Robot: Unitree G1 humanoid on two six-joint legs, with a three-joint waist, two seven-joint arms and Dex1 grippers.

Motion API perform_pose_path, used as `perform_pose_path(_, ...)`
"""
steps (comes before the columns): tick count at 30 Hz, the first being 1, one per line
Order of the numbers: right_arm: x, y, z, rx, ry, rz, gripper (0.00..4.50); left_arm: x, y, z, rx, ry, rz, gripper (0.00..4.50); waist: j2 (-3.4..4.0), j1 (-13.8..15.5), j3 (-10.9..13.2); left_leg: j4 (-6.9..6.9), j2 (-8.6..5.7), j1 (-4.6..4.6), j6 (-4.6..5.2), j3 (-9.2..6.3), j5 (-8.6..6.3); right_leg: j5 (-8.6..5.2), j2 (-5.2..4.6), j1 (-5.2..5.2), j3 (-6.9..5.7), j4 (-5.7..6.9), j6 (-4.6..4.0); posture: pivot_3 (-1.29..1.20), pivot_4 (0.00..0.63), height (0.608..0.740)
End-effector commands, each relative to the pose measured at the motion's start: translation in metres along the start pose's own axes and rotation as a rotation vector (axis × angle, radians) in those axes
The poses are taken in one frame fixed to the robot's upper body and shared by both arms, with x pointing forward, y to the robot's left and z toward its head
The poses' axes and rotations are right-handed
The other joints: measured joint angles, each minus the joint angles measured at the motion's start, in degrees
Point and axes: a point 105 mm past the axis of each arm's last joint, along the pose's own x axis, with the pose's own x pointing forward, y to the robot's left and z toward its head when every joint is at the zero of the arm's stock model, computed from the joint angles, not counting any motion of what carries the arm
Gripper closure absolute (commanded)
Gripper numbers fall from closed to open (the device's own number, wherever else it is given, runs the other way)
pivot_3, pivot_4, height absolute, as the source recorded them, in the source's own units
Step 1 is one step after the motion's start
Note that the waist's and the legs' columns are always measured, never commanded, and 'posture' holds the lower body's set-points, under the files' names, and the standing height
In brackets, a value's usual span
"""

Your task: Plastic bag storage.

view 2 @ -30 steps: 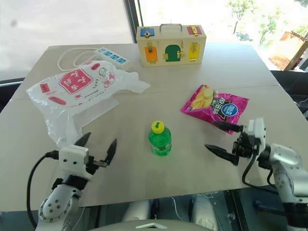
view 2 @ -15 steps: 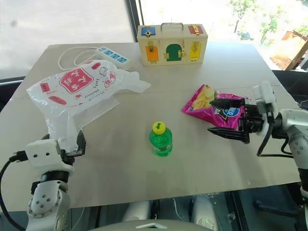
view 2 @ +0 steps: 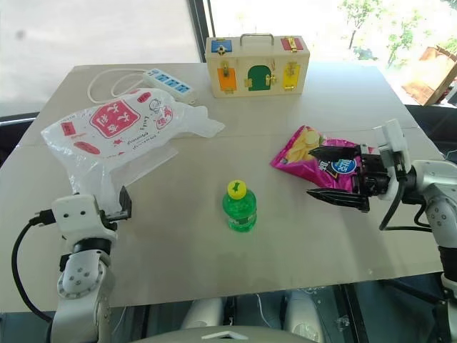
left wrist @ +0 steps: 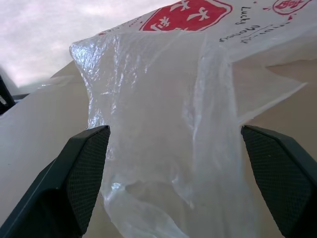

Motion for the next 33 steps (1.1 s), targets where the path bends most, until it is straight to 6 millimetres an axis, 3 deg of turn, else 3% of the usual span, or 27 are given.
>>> perform_pose_path(1,0.003,0.000,0.011,-0.048,-0.015,0.014,0.00,0.005,0.006,0.009,0.030,-0.037,0.013,1.14,0.00,0.0,0.0,0.00,0.00,0.00,0.00,0.00,0.00,0.00,0.00,0.00,0.00,0.00,0.00,0.00,0.150,0.740)
perform_pose_path(8,0.008,0.003,0.012,-0.055,-0.036,0.011,0.00,0.011,0.003,0.009,0.015,-0.039,-0.010,4.28,-0.01,0.0,0.0,0.00,0.00,0.00,-0.01,0.01,0.01,0.00,-0.01,0.00,0.00,0.00,0.00,0.00,0.150,0.740)
perform_pose_path(9,0.010,0.004,0.011,-0.053,-0.041,0.012,0.00,0.011,0.002,0.010,0.008,-0.042,-0.016,4.43,-0.01,0.0,0.0,-0.01,0.01,0.00,-0.02,0.01,0.01,0.00,-0.01,-0.01,0.00,0.01,0.00,0.00,0.150,0.740)
perform_pose_path(12,0.020,0.012,0.001,-0.027,-0.038,0.035,0.00,0.011,-0.007,0.015,-0.036,-0.062,-0.071,4.43,-0.01,0.0,0.0,-0.01,0.01,0.00,-0.02,0.00,0.01,0.00,-0.01,-0.01,-0.01,0.01,0.00,0.00,0.150,0.740)
perform_pose_path(15,0.033,0.025,-0.031,0.006,0.100,0.091,0.00,0.009,-0.021,0.020,-0.090,-0.077,-0.164,4.43,-0.02,0.1,0.0,-0.01,0.01,-0.01,-0.02,-0.02,0.01,0.00,-0.02,0.00,-0.03,0.00,0.00,0.00,0.150,0.740)
perform_pose_path(22,0.077,0.018,-0.068,-0.025,0.177,0.030,0.00,0.005,-0.034,0.026,-0.146,-0.086,-0.263,4.43,-0.02,-0.2,0.0,0.02,0.01,0.03,-0.04,0.00,0.02,0.00,0.01,-0.04,0.02,0.10,0.00,0.00,0.150,0.740)
perform_pose_path(26,0.101,0.006,-0.077,-0.044,0.191,-0.036,0.00,-0.003,-0.049,0.032,-0.185,-0.096,-0.364,4.43,-0.02,-0.2,0.0,0.02,0.01,0.00,-0.05,0.03,0.03,0.00,0.02,-0.07,0.03,0.10,0.01,0.00,0.150,0.740)
perform_pose_path(33,0.120,0.028,-0.080,0.004,0.143,0.082,0.00,-0.012,-0.065,0.034,-0.212,-0.099,-0.455,4.43,-0.02,-0.1,0.0,0.02,-0.03,-0.05,-0.05,0.02,0.02,0.00,0.00,-0.08,-0.01,0.05,0.00,0.00,0.150,0.740)
